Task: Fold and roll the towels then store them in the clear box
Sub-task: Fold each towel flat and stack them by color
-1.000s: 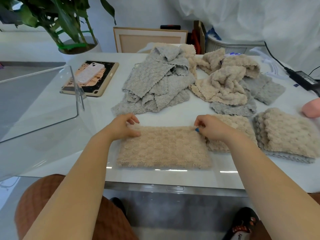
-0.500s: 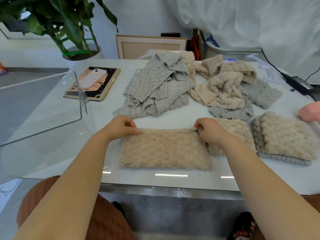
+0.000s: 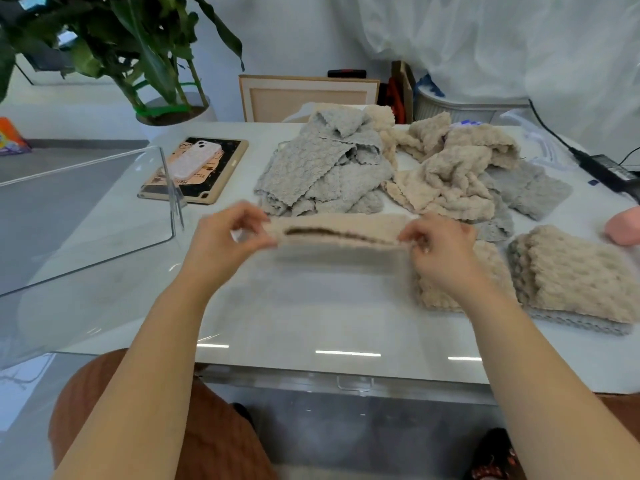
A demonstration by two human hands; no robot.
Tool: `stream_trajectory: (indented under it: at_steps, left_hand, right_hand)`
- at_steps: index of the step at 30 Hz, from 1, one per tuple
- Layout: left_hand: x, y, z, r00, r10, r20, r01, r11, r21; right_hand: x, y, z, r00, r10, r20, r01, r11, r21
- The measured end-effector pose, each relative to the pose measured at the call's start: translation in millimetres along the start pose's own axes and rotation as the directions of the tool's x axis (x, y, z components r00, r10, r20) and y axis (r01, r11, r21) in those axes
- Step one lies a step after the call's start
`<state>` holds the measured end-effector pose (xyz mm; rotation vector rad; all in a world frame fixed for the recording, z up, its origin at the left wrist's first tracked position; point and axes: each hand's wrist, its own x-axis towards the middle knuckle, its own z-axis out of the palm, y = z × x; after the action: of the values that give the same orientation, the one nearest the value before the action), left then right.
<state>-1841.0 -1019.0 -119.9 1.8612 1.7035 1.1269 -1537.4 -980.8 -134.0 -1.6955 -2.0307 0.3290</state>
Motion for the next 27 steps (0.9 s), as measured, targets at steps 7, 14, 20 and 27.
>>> stream_trajectory:
  at_steps: [7,14,20,27]
  left_hand:
    - [-57,-38,32,0.823,-0.397,0.407,0.276,0.904,0.326]
    - [-49,-6,106,0.977,-0.122,0.174,0.04,0.91,0.412]
    - [-82,-37,122,0.953,-0.126,0.275,0.022,0.935,0.354]
    - [-86,-46,99,0.986,-0.072,0.147,0.065,0.996,0.053]
  right_hand:
    - [-39,3,28,0.864,0.07,0.498,0.048,0.974,-0.221]
    - [-34,-5,65,0.947,-0.176,0.269,0.169,0.984,0.047]
    - [-59,18,86,0.943,-0.194,0.27,0.161,0.977,0.138]
    - [-57,28,72,0.944,-0.28,0.173,0.269,0.959,0.085]
